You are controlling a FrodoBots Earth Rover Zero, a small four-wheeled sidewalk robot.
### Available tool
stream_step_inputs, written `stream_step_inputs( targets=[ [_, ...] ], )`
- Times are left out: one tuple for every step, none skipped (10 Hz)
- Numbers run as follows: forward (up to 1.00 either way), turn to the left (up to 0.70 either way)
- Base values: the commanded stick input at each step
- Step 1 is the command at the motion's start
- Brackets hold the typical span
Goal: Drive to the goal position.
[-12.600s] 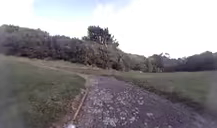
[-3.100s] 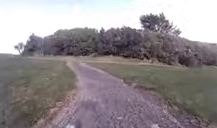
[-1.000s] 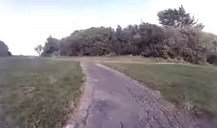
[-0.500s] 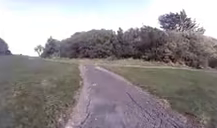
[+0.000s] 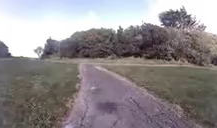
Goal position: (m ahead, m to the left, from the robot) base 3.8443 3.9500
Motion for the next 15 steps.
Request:
stream_step_inputs(
  targets=[
    [0.70,0.00],
    [0.70,0.00],
    [0.70,0.00],
    [0.70,0.00],
    [0.70,0.00],
    [0.70,0.00],
    [0.70,0.00],
    [0.40,0.00],
    [0.05,0.00],
    [0.01,0.00],
    [0.02,0.00],
    [0.04,0.00],
    [0.04,0.00],
    [0.04,0.00],
    [0.04,0.00]
  ],
)
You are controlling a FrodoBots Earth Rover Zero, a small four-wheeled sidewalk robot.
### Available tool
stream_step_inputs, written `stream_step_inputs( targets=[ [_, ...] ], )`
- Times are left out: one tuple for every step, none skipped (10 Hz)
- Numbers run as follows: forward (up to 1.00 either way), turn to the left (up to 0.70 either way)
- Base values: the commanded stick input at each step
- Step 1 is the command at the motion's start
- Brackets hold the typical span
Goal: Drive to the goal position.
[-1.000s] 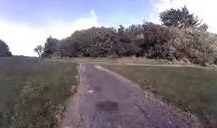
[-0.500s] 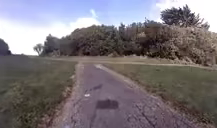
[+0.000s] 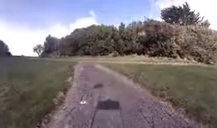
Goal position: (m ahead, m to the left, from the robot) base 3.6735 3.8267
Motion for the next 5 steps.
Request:
stream_step_inputs(
  targets=[
    [0.04,0.00],
    [0.04,0.00],
    [0.04,0.00],
    [0.04,0.00],
    [0.04,0.00]
  ],
)
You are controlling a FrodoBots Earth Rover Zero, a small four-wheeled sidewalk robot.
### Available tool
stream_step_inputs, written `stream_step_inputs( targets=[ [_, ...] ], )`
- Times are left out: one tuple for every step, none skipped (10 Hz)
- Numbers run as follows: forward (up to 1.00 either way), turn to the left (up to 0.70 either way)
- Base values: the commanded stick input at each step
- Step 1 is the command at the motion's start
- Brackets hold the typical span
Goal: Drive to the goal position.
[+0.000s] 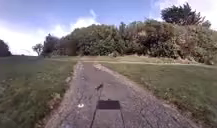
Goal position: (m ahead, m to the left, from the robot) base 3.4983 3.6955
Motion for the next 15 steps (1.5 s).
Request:
stream_step_inputs(
  targets=[
    [0.04,0.00],
    [0.04,0.00],
    [0.04,0.00],
    [0.04,0.00],
    [0.04,0.00],
    [0.04,0.00],
    [0.04,0.00],
    [0.04,0.00],
    [0.04,0.00],
    [0.04,0.00],
    [0.04,0.00],
    [0.04,0.00],
    [0.04,0.00],
    [0.04,0.00],
    [0.02,0.00]
  ],
)
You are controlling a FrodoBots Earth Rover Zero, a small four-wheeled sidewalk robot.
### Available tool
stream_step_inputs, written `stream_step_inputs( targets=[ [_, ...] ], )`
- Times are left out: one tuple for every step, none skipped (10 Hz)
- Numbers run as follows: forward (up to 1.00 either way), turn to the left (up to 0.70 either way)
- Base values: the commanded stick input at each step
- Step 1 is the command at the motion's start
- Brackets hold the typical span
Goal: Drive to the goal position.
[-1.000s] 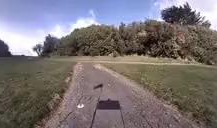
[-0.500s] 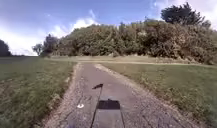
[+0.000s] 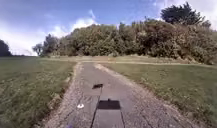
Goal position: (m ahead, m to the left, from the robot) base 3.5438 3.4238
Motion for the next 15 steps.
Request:
stream_step_inputs(
  targets=[
    [0.05,0.00],
    [0.04,0.00],
    [0.04,0.00],
    [0.05,0.00],
    [0.13,0.00],
    [0.70,0.00],
    [0.70,0.00],
    [0.70,0.00],
    [0.70,0.00],
    [0.70,0.00],
    [0.70,0.00],
    [0.70,0.00],
    [0.70,0.00],
    [0.70,0.00],
    [0.70,0.00]
  ],
)
